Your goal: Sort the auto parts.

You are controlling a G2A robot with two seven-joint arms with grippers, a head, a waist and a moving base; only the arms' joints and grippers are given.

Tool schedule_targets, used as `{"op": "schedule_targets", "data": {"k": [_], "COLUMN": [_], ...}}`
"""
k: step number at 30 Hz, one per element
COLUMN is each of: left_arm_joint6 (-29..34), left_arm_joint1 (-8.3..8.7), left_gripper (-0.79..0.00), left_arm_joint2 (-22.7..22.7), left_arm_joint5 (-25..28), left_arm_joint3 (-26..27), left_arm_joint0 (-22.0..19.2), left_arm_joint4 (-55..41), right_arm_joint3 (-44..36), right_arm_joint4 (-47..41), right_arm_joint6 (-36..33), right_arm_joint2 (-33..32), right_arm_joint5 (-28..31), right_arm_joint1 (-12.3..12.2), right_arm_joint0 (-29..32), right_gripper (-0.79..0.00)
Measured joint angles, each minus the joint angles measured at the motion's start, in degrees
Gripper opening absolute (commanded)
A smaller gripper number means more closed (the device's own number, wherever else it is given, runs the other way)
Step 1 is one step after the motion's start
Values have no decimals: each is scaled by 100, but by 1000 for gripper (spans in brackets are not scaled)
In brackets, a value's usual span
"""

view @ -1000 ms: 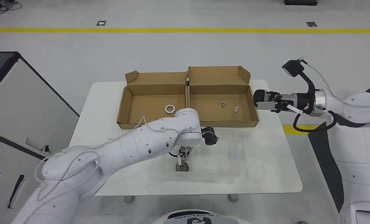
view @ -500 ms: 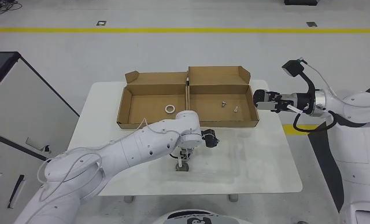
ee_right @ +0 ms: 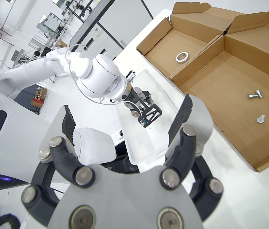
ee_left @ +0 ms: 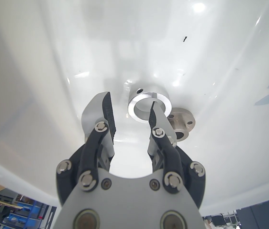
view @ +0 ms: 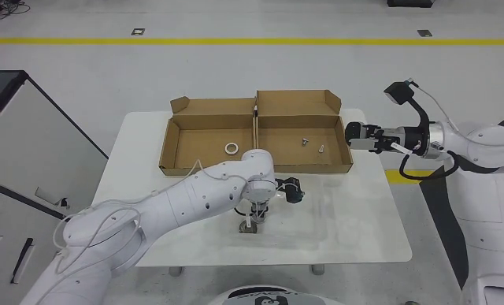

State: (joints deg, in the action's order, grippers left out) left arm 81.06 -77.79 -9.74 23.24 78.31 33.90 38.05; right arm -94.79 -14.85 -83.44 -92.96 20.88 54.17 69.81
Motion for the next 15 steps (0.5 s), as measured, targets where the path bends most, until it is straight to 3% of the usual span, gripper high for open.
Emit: {"op": "schedule_targets", "data": {"k": [15], "left_arm_joint6": [-15], "left_arm_joint1": [-32], "left_gripper": [-459], "left_arm_joint2": [0], "left_arm_joint5": [15], "left_arm_joint3": [-164], "left_arm_joint0": [46], "left_arm_joint4": [71], "right_arm_joint3": [0], "right_arm_joint4": [0], "right_arm_joint6": [0], "right_arm_joint2": [0], "right_arm_joint5": [0], "right_arm_joint1": [0], "right_arm_joint0": [0], "right_gripper": [0]}}
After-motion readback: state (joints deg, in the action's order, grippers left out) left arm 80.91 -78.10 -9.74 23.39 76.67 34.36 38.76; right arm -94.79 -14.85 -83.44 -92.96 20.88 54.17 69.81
